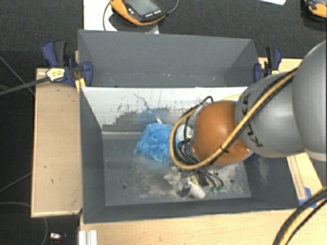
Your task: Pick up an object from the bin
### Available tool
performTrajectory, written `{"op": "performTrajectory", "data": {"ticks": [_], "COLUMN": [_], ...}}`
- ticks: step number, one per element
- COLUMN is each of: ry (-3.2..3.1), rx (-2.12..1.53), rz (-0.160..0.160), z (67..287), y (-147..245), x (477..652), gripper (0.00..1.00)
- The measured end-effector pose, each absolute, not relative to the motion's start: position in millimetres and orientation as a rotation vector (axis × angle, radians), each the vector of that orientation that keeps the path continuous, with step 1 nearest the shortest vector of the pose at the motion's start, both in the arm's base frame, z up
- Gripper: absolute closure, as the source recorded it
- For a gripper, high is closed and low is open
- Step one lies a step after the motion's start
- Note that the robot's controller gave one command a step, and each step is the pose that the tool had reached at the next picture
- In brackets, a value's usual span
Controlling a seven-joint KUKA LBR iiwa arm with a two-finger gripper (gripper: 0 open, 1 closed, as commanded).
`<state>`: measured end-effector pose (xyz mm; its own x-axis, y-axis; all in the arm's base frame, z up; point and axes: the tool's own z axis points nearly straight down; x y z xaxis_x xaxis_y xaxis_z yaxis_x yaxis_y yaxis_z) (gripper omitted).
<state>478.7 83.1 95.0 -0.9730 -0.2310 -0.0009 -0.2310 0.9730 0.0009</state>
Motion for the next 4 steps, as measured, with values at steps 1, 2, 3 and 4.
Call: {"op": "performTrajectory", "data": {"ticks": [1, 2, 3, 4], "ry": [3.114, 3.113, 3.109, 3.115], "rx": [-0.363, -0.362, -0.360, -0.359], "rz": [0.001, 0.001, 0.002, 0.002], "z": [126, 148, 162, 184], "y": [83, 84, 84, 83], "x": [480.4, 480.7, 481.4, 480.4], "gripper": [1.00, 1.00, 1.00, 1.00]}}
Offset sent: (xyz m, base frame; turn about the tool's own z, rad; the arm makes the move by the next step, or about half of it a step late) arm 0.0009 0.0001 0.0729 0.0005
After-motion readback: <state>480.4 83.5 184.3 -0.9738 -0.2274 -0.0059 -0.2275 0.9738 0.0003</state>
